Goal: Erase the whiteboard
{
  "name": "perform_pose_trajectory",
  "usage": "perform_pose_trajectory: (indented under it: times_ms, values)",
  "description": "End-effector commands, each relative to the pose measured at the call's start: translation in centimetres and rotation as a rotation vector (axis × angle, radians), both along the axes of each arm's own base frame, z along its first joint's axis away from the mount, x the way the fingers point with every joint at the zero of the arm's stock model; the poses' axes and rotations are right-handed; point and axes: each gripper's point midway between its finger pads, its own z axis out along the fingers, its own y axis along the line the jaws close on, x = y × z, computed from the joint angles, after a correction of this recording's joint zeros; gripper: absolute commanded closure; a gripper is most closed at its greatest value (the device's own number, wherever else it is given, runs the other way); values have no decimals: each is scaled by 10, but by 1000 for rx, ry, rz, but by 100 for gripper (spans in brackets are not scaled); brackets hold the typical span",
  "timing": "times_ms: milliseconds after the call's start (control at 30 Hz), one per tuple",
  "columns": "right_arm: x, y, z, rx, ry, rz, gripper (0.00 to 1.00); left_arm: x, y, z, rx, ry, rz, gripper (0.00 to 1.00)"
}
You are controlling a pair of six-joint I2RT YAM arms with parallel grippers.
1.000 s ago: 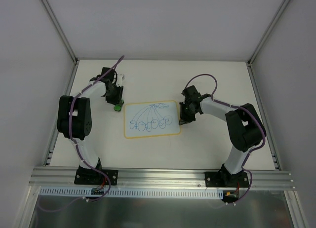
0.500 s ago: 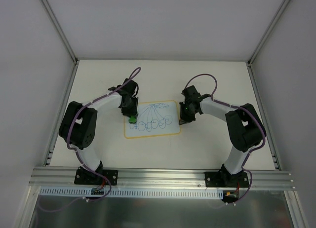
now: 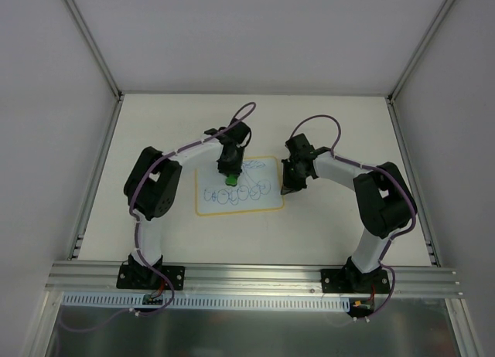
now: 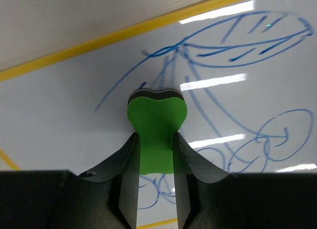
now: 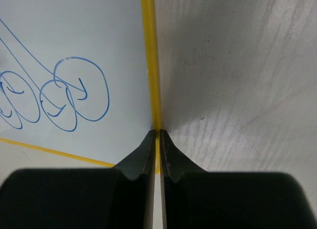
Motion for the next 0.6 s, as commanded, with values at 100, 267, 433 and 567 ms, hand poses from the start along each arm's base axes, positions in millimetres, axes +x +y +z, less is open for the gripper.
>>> perform_pose_trajectory:
  times_ms: [100, 267, 433, 567]
  values:
    - [5, -4, -5, -45, -28, -21, 94, -16, -24, -37, 90, 96, -4, 100]
    - [5, -4, -5, -43, -27, -18, 94, 6, 28, -32, 79, 98, 175, 100]
    - [5, -3, -6, -43, -22, -16, 94, 30, 55, -25, 71, 73, 266, 100]
    - [6, -4, -4, -42, -28, -20, 94, 39, 53, -25, 53, 70, 305, 100]
